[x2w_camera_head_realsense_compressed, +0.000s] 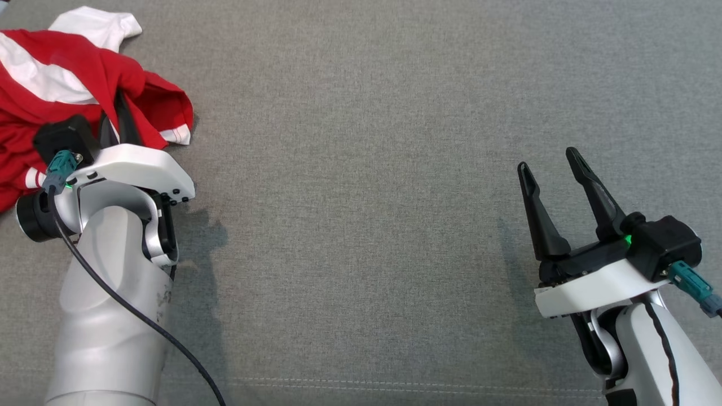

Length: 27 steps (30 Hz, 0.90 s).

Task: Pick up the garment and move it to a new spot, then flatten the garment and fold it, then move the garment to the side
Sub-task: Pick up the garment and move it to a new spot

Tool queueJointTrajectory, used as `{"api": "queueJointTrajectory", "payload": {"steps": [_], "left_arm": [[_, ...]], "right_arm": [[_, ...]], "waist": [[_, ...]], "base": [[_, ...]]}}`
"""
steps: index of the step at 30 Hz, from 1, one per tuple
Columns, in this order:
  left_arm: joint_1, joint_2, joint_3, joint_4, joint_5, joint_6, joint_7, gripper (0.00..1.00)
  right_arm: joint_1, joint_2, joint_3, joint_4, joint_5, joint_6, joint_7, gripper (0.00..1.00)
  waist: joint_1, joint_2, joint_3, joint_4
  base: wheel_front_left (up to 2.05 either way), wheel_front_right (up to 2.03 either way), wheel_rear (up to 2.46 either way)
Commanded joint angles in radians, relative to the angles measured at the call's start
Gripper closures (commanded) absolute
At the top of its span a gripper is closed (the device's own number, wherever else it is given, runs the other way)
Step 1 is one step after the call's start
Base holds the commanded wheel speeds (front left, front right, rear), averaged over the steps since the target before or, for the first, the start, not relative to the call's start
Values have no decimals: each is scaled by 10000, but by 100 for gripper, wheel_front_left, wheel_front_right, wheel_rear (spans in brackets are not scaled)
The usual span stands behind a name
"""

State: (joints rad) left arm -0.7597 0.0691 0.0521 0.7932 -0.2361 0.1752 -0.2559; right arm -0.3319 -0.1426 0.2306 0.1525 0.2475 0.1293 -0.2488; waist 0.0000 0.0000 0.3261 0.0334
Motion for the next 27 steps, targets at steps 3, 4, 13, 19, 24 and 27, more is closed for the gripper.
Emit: {"api": "queueJointTrajectory", "payload": {"steps": [3, 4, 13, 19, 24, 27], "left_arm": [[357, 137, 285, -1044, 163, -230, -59, 100], [424, 92, 261, -1214, 191, -286, -59, 100], [723, -165, -117, -2431, -275, -747, -59, 100], [984, -185, -1280, -3162, -1799, -605, -59, 100], [1158, -187, -2676, -3466, -2815, -215, -59, 100], [1186, -187, -3544, -3666, -3429, 4, -59, 100]], "right_arm": [[360, 127, 118, -183, -41, 14, -130, 0], [425, 150, 97, -170, -46, 14, -130, 0], [892, 401, -123, -133, -15, 14, -130, 0], [1096, 546, -177, -168, 27, 14, -130, 0], [1164, 635, -159, -172, 47, 14, -130, 0], [1217, 676, -174, -173, 65, 14, -130, 0]], "waist": [[0, 0, -663, -190], [0, 0, -783, -235], [0, 0, -1574, -871], [0, 0, -1918, -1575], [0, 0, -2059, -2302], [0, 0, -2104, -2761]], "base": [[0, 0, 0], [0, 0, 0], [0, 0, 0], [0, 0, 0], [0, 0, 0], [0, 0, 0]]}}
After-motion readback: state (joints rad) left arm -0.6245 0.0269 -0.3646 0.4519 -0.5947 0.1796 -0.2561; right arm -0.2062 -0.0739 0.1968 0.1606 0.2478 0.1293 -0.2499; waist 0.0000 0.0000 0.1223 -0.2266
